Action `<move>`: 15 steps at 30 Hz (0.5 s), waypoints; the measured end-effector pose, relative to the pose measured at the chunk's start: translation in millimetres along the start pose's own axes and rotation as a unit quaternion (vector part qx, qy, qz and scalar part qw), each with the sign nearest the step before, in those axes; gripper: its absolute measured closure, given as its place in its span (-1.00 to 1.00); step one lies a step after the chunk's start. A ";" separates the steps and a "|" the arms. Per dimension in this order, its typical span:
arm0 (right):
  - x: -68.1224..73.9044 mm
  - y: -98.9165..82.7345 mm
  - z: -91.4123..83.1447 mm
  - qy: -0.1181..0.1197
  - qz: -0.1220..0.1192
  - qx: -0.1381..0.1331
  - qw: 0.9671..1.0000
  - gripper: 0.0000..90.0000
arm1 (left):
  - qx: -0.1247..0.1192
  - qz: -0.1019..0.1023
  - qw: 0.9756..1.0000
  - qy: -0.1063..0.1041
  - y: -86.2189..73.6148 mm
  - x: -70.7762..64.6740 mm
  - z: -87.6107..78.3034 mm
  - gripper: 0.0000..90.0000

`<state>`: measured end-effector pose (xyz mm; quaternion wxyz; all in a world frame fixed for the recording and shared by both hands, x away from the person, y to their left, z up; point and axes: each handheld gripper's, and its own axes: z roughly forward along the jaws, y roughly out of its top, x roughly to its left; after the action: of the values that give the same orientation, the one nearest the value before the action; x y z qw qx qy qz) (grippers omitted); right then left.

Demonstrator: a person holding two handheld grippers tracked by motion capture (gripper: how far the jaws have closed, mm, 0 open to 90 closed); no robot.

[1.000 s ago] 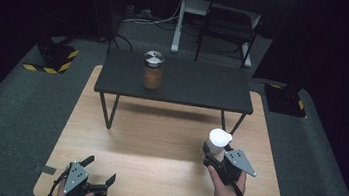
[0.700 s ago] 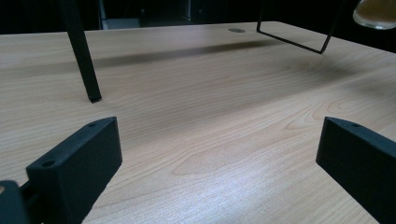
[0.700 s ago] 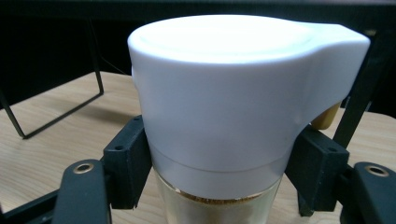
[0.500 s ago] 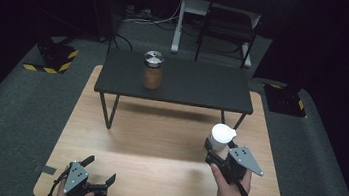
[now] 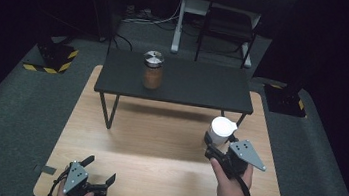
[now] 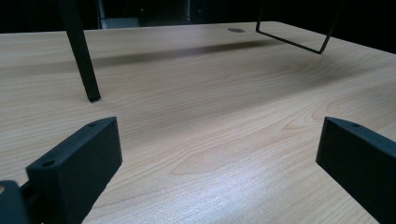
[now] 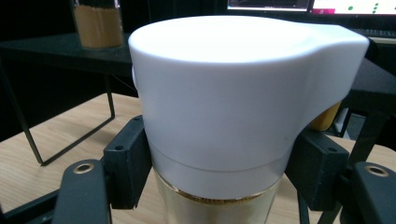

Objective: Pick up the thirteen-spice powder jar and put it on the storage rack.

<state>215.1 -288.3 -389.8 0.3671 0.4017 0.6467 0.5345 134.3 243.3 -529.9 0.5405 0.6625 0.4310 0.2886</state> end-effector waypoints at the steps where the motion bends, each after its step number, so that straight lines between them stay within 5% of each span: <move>1: -0.1 1.9 0.4 0.001 0.001 0.000 1.000 -0.32 | 0.000 0.000 1.000 0.000 0.0 -0.1 0.0 -0.99; 15: -0.9 21.8 6.9 -0.002 -0.004 -0.009 1.000 -0.32 | 0.002 -0.001 1.000 0.000 0.6 0.1 0.3 -0.99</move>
<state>224.6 -284.1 -369.4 0.3738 0.3968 0.6426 0.5385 134.8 243.2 -529.4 0.5396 0.6627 0.4326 0.2874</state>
